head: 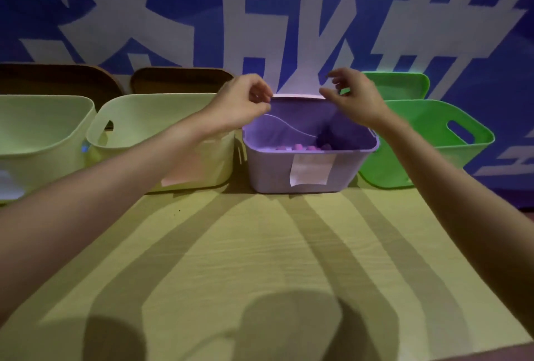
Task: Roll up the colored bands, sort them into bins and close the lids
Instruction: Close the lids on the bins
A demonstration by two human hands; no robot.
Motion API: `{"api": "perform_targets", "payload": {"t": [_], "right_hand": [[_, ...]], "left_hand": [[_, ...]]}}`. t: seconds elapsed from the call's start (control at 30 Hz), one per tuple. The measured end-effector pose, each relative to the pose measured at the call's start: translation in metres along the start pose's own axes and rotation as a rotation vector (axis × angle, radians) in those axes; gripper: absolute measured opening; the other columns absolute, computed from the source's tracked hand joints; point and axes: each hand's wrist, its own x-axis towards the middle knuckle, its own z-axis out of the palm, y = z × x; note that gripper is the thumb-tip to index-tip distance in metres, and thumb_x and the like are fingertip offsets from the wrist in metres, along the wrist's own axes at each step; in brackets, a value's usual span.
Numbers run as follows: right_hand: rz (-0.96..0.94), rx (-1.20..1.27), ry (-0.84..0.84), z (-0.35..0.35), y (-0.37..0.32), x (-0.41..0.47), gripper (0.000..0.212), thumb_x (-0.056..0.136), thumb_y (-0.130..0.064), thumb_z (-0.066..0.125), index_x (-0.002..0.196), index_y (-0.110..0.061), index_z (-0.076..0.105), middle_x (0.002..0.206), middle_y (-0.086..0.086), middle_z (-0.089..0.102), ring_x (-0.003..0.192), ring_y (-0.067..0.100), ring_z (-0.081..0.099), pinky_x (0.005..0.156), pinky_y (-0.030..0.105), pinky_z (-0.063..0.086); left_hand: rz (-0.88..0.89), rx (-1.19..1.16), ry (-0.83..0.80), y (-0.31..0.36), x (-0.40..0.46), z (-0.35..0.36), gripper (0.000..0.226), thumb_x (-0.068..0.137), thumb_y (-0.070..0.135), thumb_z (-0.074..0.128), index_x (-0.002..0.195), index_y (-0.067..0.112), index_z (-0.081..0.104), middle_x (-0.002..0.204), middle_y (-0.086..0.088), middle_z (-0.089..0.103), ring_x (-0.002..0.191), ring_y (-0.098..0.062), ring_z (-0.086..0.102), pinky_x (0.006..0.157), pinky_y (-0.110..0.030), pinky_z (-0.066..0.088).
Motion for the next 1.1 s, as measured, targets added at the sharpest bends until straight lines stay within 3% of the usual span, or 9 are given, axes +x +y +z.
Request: {"api": "perform_targets", "payload": {"t": [0.17,0.3,0.37,0.5,0.6,0.73,0.93,1.1], "right_hand": [[0.041,-0.061,-0.087,-0.005,0.023,0.018,0.047,0.091,-0.027,0.065,0.131,-0.005,0.052,0.123,0.018,0.059,0.110,0.028,0.058,0.094,0.036,0.045],[0.005,-0.152,-0.205,-0.012,0.030,0.028,0.050,0.092,-0.025,0.063,0.137,-0.007,0.050,0.136,0.015,0.054,0.123,0.028,0.051,0.098,0.031,0.038],[0.009,-0.164,-0.279,-0.015,0.031,0.035,0.049,0.094,-0.025,0.061,0.139,-0.008,0.049,0.140,0.012,0.051,0.124,0.028,0.050,0.098,0.029,0.036],[0.051,-0.105,-0.414,-0.010,0.034,0.051,0.043,0.094,-0.024,0.061,0.133,-0.008,0.054,0.134,0.012,0.057,0.110,0.029,0.060,0.093,0.027,0.040],[0.035,-0.106,-0.471,-0.006,0.032,0.056,0.031,0.092,-0.018,0.064,0.118,0.000,0.065,0.112,0.017,0.069,0.090,0.026,0.062,0.078,0.025,0.041],[-0.010,-0.176,-0.509,-0.001,0.033,0.061,0.019,0.086,-0.009,0.064,0.100,0.002,0.069,0.098,0.021,0.071,0.090,0.038,0.065,0.081,0.044,0.051],[-0.063,-0.226,-0.572,-0.006,0.034,0.074,0.015,0.084,-0.004,0.062,0.092,0.006,0.069,0.093,0.024,0.070,0.085,0.042,0.063,0.077,0.048,0.051],[-0.052,-0.205,-0.580,-0.008,0.028,0.078,0.018,0.084,0.001,0.059,0.096,0.004,0.072,0.097,0.020,0.070,0.089,0.037,0.062,0.077,0.038,0.048]], "left_hand": [[0.065,0.111,-0.074,-0.003,0.039,0.012,0.024,0.085,0.013,0.067,0.108,0.010,0.064,0.106,-0.004,0.067,0.096,-0.015,0.063,0.083,-0.028,0.051],[0.102,0.297,-0.087,-0.014,0.057,0.017,0.039,0.089,0.022,0.067,0.124,0.008,0.059,0.122,-0.009,0.062,0.111,-0.021,0.057,0.086,-0.024,0.041],[0.094,0.377,-0.149,-0.018,0.065,0.017,0.040,0.091,0.023,0.064,0.126,0.005,0.057,0.125,-0.012,0.060,0.115,-0.026,0.056,0.093,-0.032,0.043],[0.046,0.405,-0.292,-0.023,0.078,0.013,0.025,0.092,0.024,0.062,0.101,0.001,0.067,0.098,-0.014,0.069,0.089,-0.027,0.063,0.080,-0.045,0.051],[0.009,0.378,-0.359,-0.021,0.082,0.013,0.021,0.091,0.017,0.063,0.107,0.004,0.068,0.101,-0.010,0.069,0.092,-0.024,0.063,0.082,-0.040,0.050],[-0.043,0.352,-0.341,-0.022,0.085,0.015,0.018,0.089,0.007,0.063,0.106,0.003,0.070,0.100,-0.013,0.071,0.093,-0.027,0.063,0.083,-0.040,0.049],[-0.125,0.295,-0.290,-0.015,0.093,0.012,0.018,0.088,0.001,0.062,0.101,0.004,0.073,0.095,-0.011,0.072,0.083,-0.019,0.062,0.073,-0.029,0.047],[-0.161,0.307,-0.281,-0.007,0.095,0.011,0.020,0.088,-0.004,0.060,0.103,0.003,0.073,0.097,-0.012,0.069,0.080,-0.013,0.053,0.069,-0.024,0.040]]}}
